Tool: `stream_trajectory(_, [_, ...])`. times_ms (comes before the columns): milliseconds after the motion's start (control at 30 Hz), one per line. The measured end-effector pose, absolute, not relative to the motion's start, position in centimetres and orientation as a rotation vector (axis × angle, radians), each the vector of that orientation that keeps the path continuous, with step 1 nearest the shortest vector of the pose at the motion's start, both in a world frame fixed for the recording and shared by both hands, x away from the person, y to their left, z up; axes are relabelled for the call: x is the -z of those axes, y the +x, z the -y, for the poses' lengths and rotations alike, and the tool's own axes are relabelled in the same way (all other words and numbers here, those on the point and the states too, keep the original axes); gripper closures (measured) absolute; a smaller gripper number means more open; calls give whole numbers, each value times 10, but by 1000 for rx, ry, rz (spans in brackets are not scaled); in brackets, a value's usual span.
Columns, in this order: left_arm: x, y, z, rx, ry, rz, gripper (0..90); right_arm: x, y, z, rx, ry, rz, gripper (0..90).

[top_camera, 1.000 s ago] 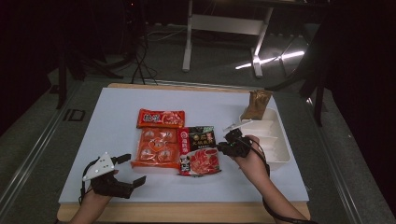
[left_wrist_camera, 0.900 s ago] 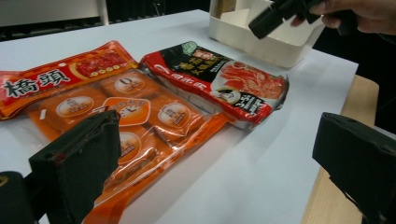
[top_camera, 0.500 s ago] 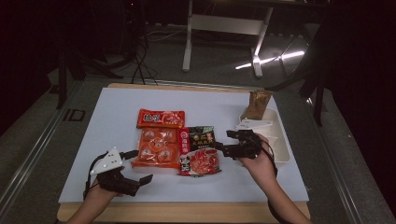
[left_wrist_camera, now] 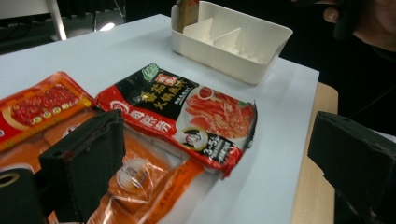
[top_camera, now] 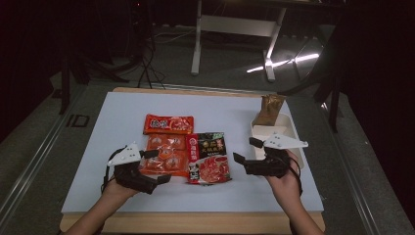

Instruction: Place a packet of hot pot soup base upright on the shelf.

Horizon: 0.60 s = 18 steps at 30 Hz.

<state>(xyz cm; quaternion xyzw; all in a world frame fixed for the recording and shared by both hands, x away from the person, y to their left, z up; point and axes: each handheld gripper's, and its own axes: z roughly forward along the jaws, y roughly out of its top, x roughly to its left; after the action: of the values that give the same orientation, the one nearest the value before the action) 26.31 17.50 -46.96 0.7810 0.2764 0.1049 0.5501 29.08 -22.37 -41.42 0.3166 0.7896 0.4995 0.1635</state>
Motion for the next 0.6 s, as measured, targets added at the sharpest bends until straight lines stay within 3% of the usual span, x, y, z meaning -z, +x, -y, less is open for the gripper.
stream_trajectory(600, [463, 331, -145, -239, 1964, -704, 46, 415, 258, 233, -1454, 788, -2216, 136])
